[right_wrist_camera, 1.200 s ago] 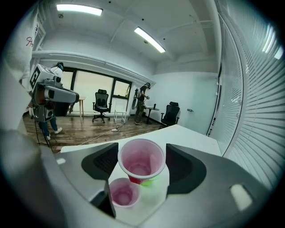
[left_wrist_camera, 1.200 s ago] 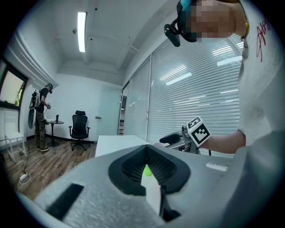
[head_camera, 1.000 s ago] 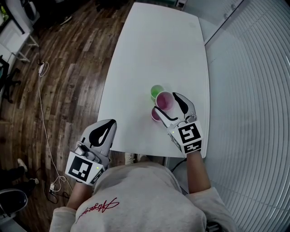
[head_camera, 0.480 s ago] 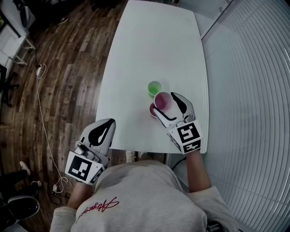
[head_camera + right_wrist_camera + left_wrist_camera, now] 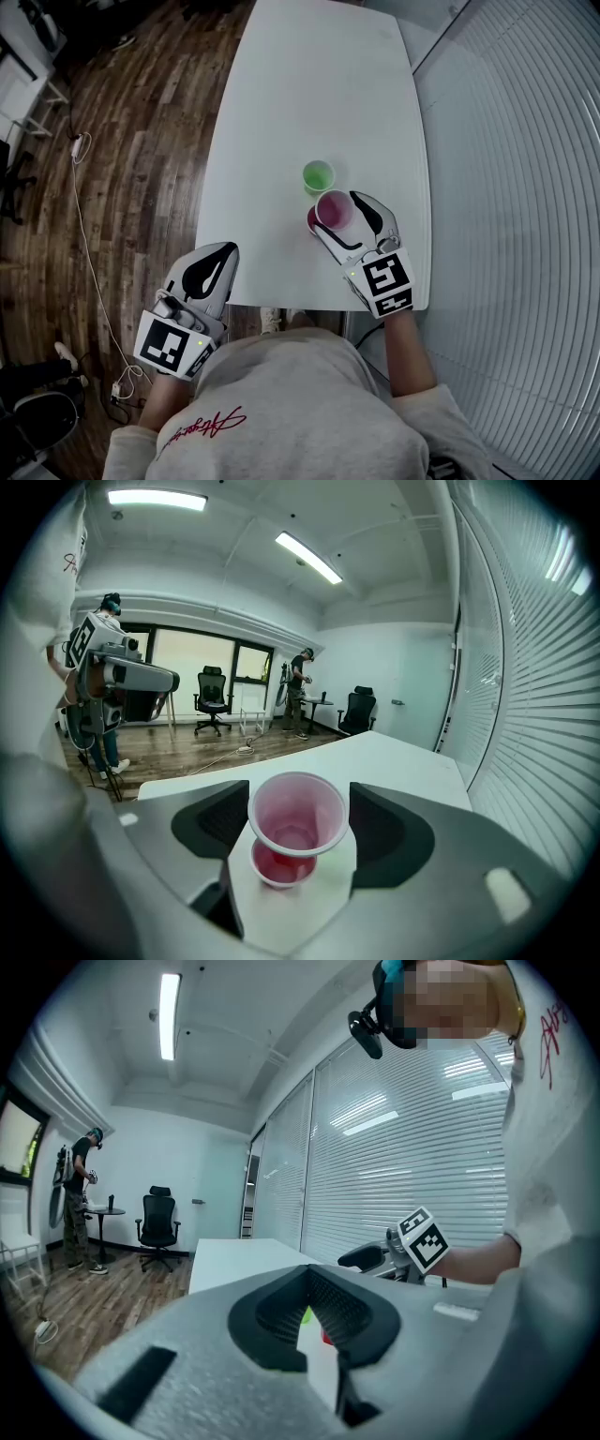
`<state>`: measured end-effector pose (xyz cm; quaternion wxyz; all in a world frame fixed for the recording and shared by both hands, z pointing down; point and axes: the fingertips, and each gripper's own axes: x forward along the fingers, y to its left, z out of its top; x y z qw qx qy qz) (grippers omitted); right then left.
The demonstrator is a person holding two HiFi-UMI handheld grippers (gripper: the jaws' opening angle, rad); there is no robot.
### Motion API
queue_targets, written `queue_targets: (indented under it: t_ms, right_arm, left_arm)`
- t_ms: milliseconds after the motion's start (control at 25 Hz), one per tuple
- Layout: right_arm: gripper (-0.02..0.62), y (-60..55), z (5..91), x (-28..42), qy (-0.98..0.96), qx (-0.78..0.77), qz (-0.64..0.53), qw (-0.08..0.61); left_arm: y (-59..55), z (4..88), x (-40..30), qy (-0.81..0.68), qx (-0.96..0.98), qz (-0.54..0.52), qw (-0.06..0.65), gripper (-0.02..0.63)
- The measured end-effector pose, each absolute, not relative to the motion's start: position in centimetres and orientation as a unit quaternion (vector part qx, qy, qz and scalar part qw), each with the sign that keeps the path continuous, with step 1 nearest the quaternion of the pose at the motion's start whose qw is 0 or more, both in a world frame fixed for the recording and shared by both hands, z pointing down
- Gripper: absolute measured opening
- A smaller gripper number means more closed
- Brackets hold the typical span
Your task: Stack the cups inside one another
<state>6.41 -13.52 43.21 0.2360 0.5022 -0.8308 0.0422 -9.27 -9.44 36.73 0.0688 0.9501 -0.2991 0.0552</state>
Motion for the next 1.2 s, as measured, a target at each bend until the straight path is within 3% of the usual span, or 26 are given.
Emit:
queue_targets:
  t_ms: [1200]
  right_arm:
    - [0.337, -13.2, 46.3, 6.3, -0.832, 0.494, 0.069, 0.243]
  left_arm:
    - [-9.7, 37.1, -8.8, -0.294, 0.950, 0.066, 0.076, -0.005]
